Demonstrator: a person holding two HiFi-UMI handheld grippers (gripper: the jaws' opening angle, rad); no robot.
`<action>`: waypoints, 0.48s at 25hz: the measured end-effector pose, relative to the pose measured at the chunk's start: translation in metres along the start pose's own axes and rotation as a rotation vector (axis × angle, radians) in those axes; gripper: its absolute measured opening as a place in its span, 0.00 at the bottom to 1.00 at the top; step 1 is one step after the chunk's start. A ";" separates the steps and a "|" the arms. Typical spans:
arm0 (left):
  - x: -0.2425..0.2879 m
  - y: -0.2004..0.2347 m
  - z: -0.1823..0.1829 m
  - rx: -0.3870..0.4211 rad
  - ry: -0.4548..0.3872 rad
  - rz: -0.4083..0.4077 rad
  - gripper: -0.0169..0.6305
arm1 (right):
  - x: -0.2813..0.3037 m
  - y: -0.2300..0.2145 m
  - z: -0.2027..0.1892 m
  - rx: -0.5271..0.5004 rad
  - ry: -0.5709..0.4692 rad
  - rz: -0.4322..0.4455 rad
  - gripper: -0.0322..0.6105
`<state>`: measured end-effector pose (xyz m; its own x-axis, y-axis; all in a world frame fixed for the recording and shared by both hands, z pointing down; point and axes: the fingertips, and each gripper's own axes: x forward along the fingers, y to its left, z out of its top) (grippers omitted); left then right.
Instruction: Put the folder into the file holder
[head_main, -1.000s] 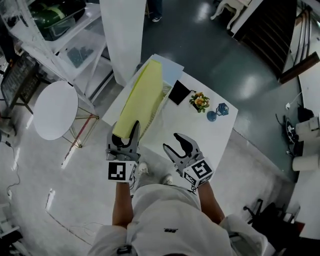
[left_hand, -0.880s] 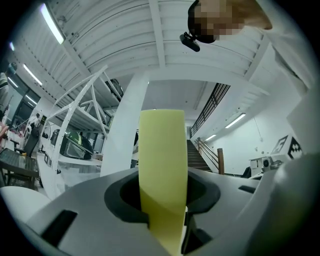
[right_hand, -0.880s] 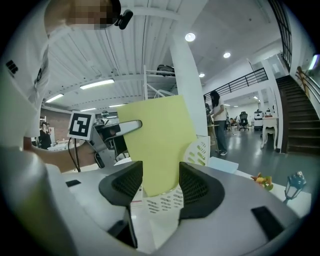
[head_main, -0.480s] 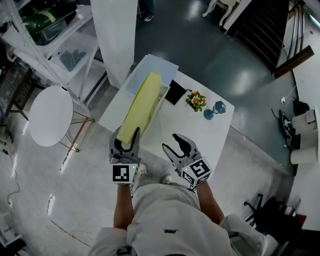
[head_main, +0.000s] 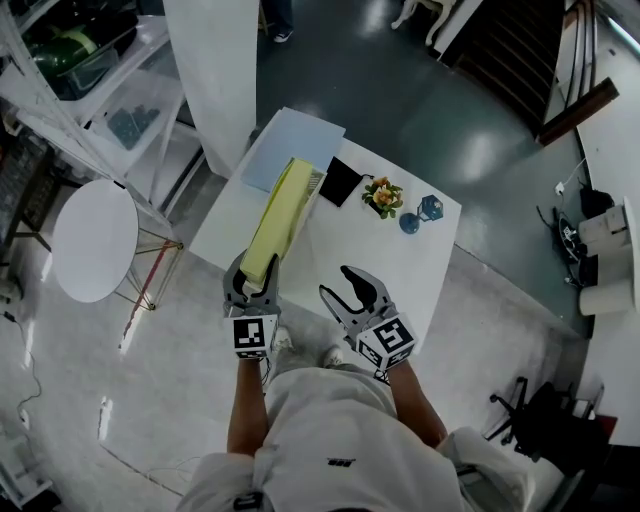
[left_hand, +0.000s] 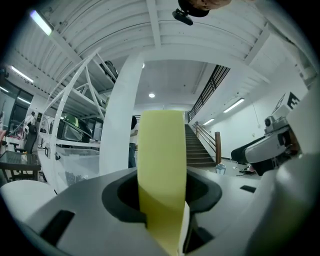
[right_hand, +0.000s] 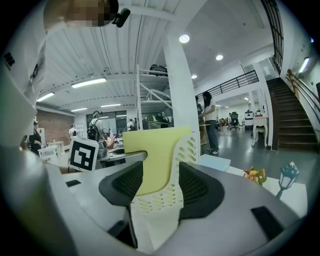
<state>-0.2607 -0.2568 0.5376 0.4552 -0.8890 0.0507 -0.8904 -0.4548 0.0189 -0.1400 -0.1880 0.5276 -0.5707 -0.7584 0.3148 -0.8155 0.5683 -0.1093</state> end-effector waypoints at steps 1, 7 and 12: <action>0.000 0.000 -0.002 0.002 0.002 0.002 0.35 | -0.001 -0.001 0.000 0.000 -0.002 -0.004 0.41; -0.004 -0.006 -0.005 0.013 0.013 -0.033 0.43 | -0.002 -0.002 0.002 0.003 -0.026 -0.016 0.41; -0.018 -0.008 -0.002 0.015 0.045 -0.035 0.46 | 0.001 -0.002 0.008 -0.012 -0.049 -0.034 0.41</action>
<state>-0.2622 -0.2370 0.5381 0.4850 -0.8694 0.0950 -0.8736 -0.4866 0.0067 -0.1397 -0.1920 0.5207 -0.5471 -0.7917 0.2718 -0.8333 0.5457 -0.0879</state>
